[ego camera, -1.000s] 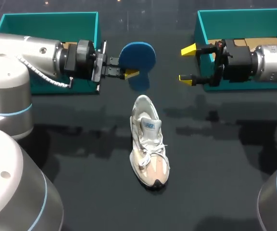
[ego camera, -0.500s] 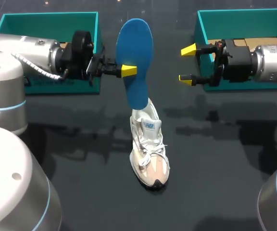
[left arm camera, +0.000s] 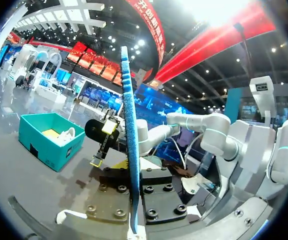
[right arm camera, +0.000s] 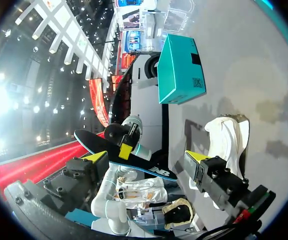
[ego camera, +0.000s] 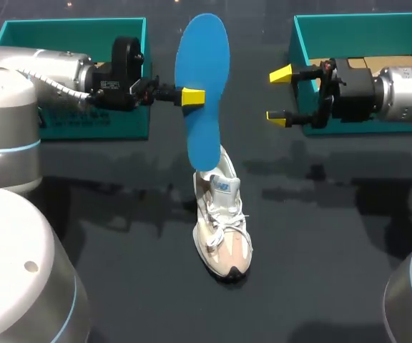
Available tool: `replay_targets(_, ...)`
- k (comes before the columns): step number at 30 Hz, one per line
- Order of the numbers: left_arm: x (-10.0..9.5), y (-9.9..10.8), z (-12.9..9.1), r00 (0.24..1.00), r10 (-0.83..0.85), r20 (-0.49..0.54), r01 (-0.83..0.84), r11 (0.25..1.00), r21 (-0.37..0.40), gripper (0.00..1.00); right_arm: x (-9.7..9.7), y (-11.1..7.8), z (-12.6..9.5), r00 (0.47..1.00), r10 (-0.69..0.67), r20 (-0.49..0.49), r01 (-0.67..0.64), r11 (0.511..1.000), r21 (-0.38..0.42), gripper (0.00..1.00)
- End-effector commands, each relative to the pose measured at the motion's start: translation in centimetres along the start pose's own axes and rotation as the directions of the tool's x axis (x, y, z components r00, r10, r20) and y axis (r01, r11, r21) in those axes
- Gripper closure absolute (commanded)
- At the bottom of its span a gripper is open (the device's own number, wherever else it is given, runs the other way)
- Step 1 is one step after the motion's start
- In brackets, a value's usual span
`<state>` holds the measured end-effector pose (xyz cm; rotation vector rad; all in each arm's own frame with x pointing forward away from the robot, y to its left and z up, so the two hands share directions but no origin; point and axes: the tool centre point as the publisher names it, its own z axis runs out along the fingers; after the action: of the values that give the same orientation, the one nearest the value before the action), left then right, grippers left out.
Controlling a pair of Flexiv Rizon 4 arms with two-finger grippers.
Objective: Take the shoe out of the shoebox, open the shoe tongue, remove and reinsert the insole, then place the shoe into the shoebox
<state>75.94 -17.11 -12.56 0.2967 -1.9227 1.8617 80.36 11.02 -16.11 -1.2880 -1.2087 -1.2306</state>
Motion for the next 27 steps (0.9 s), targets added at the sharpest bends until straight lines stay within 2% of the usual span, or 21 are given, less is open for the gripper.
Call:
replay_targets(1, 0.36, 0.03, -0.04, 0.995, -0.095, 0.011, 0.095, 0.995, -0.018, 1.0, -0.03, -0.11, 0.07, 1.0, 0.0, 0.001, 0.0, 1.0, -0.002, 0.0)
replay_targets(17, 0.42, 0.07, 0.01, 0.996, -0.085, 0.012, 0.085, 0.996, -0.015, 1.0, -0.03, -0.11, 0.07, 1.0, 0.0, 0.001, 0.0, 1.0, -0.002, 0.0)
replay_targets(27, 0.17, 0.04, -0.63, 0.912, -0.411, 0.014, 0.411, 0.911, -0.028, 1.0, -0.03, -0.11, 0.07, 1.0, 0.0, 0.001, 0.0, 1.0, -0.002, 0.0)
